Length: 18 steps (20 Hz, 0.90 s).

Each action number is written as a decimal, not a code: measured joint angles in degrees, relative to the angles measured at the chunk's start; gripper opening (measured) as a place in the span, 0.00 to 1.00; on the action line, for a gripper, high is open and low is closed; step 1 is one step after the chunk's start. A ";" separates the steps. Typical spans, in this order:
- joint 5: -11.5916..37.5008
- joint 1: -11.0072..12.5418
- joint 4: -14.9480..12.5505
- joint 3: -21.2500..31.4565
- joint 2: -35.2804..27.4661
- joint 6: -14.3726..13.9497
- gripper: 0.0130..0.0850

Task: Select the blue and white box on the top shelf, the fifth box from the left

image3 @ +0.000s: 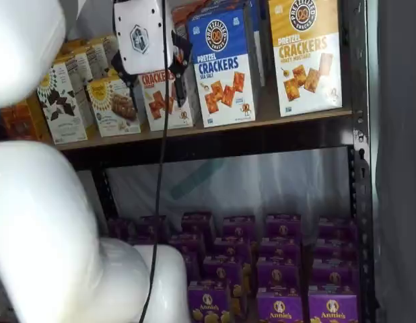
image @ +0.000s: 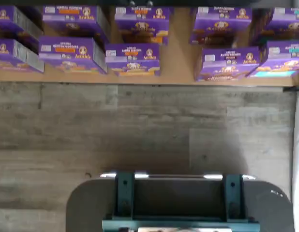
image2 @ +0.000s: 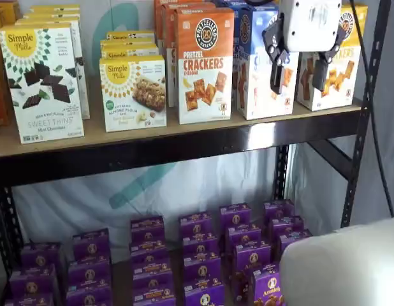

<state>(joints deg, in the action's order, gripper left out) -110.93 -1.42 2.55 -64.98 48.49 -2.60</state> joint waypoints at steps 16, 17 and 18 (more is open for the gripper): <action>6.38 3.40 -1.26 -14.82 -15.28 3.79 1.00; 6.38 3.83 -1.01 -15.66 -16.02 4.14 1.00; 6.42 4.15 -0.87 -16.37 -16.69 4.44 1.00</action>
<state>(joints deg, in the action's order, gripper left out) -104.51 2.73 1.68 -81.35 31.80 1.84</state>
